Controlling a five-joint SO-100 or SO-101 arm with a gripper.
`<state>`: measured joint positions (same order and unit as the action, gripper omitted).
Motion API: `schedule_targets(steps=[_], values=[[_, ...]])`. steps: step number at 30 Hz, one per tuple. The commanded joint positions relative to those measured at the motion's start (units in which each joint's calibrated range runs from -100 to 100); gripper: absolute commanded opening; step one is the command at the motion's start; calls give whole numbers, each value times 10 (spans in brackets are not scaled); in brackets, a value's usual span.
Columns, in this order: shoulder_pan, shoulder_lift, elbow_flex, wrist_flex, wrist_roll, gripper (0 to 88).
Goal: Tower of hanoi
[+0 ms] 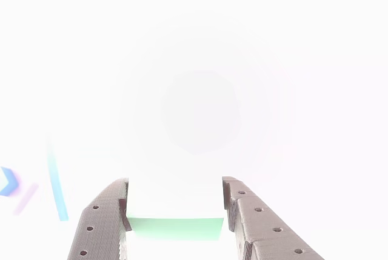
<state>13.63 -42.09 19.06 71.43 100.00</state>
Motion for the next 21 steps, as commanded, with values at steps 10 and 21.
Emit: schedule_targets(steps=[10,21], values=[[63,-17,-212,214,0,72],[91,-56,-38,79,0,74]])
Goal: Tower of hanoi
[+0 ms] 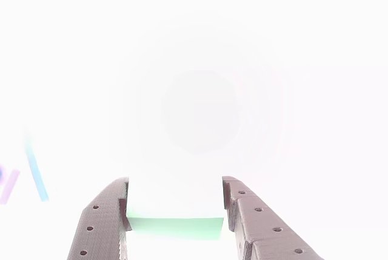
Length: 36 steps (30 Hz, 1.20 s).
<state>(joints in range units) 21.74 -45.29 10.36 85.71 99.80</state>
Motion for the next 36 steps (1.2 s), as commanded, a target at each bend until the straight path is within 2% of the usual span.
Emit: schedule_targets(steps=[1,9,14,23,31,36], values=[[12,-25,69,-80,2,74],[23,-34,253,-271,2,74],[28,-21,426,-503,2,75],[30,66,623,-830,2,77],[22,260,674,-1115,2,79],[16,384,666,-1252,2,78]])
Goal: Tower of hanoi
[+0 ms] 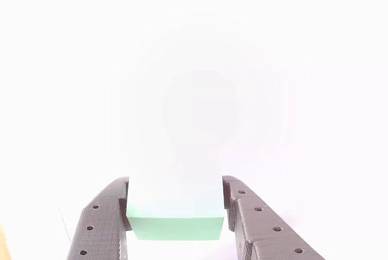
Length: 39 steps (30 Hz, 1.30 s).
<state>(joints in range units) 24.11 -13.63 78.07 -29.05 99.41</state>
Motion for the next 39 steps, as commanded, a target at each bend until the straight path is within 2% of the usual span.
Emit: schedule_targets(steps=[1,9,24,34,39], values=[[-10,88,-14,-127,6,78],[-21,214,-63,-215,6,77],[-23,318,-142,-249,6,80],[-23,329,-143,-250,6,115],[-19,335,-148,-250,6,192]])
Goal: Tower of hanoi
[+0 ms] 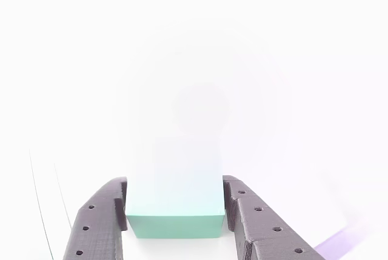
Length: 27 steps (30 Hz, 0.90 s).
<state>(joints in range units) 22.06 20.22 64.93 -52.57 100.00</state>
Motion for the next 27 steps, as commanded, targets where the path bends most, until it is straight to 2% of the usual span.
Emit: schedule_targets(steps=[1,8,12,14,21,27], values=[[3,-4,-17,-15,0,209],[8,-27,-18,-5,0,246],[8,-100,-9,66,0,248],[9,-158,-5,125,0,246],[18,-404,-27,452,0,197],[6,-568,-61,705,0,37]])
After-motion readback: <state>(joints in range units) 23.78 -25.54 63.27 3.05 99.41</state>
